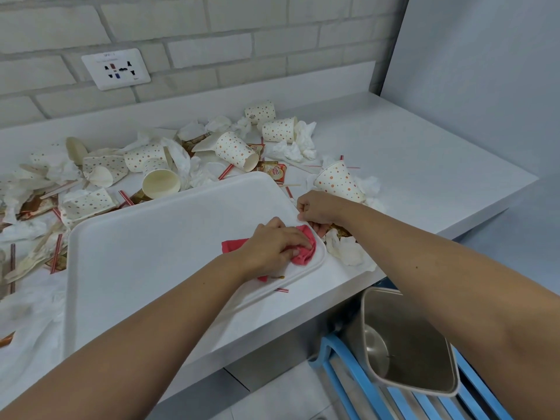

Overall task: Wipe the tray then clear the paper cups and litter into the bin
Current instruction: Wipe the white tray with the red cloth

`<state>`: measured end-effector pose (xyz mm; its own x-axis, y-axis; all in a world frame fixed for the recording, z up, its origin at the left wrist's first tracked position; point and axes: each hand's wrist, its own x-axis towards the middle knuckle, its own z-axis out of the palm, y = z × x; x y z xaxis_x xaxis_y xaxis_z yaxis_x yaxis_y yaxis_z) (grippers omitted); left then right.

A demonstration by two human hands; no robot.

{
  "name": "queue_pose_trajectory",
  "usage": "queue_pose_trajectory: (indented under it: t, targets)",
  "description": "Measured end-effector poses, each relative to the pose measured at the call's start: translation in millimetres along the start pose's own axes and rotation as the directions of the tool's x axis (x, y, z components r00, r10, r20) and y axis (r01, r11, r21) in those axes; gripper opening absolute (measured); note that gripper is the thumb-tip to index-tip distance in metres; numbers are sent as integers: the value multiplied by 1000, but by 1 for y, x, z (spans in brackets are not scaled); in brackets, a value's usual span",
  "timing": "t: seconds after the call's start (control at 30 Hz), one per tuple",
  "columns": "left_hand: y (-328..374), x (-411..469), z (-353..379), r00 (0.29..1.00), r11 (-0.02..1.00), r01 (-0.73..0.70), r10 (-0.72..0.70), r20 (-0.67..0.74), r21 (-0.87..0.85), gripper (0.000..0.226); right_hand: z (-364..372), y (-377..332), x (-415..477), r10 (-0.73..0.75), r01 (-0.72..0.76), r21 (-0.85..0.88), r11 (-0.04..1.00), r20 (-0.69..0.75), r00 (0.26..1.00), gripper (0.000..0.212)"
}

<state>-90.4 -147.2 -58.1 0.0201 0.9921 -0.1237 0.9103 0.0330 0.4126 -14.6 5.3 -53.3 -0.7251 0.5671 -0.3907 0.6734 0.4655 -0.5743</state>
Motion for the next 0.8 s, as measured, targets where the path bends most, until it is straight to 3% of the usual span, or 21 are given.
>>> queue_pose_trajectory:
  t: [0.27, 0.43, 0.63, 0.8]
  targets:
    - [12, 0, 8, 998, 999, -28, 27, 62, 17, 35, 0, 1, -1, 6, -6, 7, 1000, 5, 1000, 19]
    - [-1, -9, 0, 997, 989, -55, 47, 60, 138, 38, 0, 2, -2, -1, 1, 23, 1000, 16, 1000, 21]
    - [-9, 15, -2, 985, 958, 150, -125, -115, 243, 40, 0, 3, -5, 6, -10, 117, 993, 41, 999, 25]
    - [-8, 31, -6, 957, 947, 277, -256, -139, 160, 38, 1, 6, -6, 0, -6, 163, 987, 35, 999, 25]
